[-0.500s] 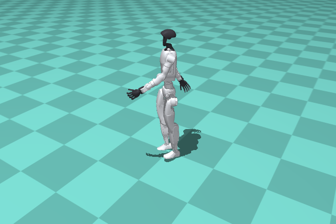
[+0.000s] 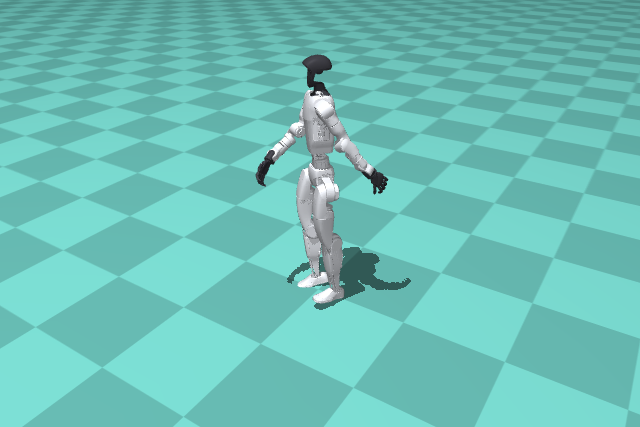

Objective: In place motions

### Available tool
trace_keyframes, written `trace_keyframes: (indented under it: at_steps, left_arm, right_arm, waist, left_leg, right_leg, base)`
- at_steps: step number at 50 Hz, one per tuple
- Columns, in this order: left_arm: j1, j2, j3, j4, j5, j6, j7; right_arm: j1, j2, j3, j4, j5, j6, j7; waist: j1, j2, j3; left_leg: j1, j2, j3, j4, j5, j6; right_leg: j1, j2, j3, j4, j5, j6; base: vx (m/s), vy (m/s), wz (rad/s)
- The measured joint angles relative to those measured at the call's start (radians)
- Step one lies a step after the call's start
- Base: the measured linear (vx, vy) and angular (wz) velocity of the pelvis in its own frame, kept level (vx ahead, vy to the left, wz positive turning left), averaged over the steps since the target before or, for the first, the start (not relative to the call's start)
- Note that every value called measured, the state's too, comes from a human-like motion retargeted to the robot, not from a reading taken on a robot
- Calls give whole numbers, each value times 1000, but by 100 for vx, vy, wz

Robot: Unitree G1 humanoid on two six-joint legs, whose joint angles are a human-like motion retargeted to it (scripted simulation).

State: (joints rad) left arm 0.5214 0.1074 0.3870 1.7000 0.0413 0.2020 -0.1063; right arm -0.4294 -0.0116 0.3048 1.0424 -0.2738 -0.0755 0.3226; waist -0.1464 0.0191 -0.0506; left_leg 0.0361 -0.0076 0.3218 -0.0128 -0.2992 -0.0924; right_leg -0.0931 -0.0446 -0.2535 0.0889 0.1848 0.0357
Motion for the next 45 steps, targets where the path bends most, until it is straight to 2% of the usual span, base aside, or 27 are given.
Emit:
trace_keyframes:
  at_steps: [7,13,18,22,30,35,38,40,45]
  left_arm:
    - [-168,-1,-46,0,-77,-25,6]
    - [-512,-28,-250,-44,-133,-94,32]
    - [-721,-68,-406,-287,-97,-116,-107]
    - [-860,-93,-469,-475,-77,-158,-196]
    - [-952,-53,-535,-681,-27,-238,-156]
    - [-848,-85,-515,-586,-79,-244,-169]
    - [-770,-104,-440,-414,-79,-228,-195]
    - [-712,-97,-383,-281,-58,-198,-194]
    - [-537,-3,-194,0,24,-69,-130]
  right_arm:
    - [72,-37,-6,12,-116,-11,-38]
    - [311,-59,-169,230,-111,36,-138]
    - [460,-127,-366,573,-108,185,-124]
    - [629,-194,-441,658,-49,289,-138]
    - [781,-259,-552,658,41,277,-193]
    - [701,-241,-438,658,62,286,-226]
    - [585,-200,-354,658,-16,256,-210]
    - [499,-166,-305,655,-67,216,-170]
    - [334,-87,-179,419,-128,163,-58]
  waist:
    - [9,-15,-12]
    - [29,-33,-16]
    - [32,-46,-12]
    - [47,-43,-11]
    - [54,-34,5]
    - [68,-20,-2]
    - [70,-14,-6]
    - [75,-11,-14]
    - [88,-11,-19]
  left_leg:
    - [-12,-4,-20,4,8,3]
    - [-19,-17,-62,10,17,13]
    - [-26,-26,-98,18,22,19]
    - [-27,-29,-91,22,16,24]
    - [-21,-30,-62,26,8,26]
    - [-11,-26,-52,21,4,30]
    - [-6,-24,-58,17,5,30]
    - [-1,-23,-63,13,6,30]
    - [9,-23,-56,5,3,26]
  right_leg:
    - [14,-12,-28,-4,-8,5]
    - [52,-27,-83,-12,-25,9]
    - [78,-39,-120,-14,-41,14]
    - [81,-44,-126,-11,-52,15]
    - [82,-48,-118,-9,-55,11]
    - [84,-41,-113,-8,-52,8]
    - [87,-38,-115,-9,-50,8]
    - [89,-36,-114,-10,-48,9]
    - [82,-31,-97,-12,-39,11]
  base:
    - [1,-1,13]
    - [8,1,37]
    - [8,0,38]
    - [5,2,-9]
    - [-1,1,-8]
    - [0,0,0]
    - [0,0,0]
    - [6,0,14]
    - [1,0,2]
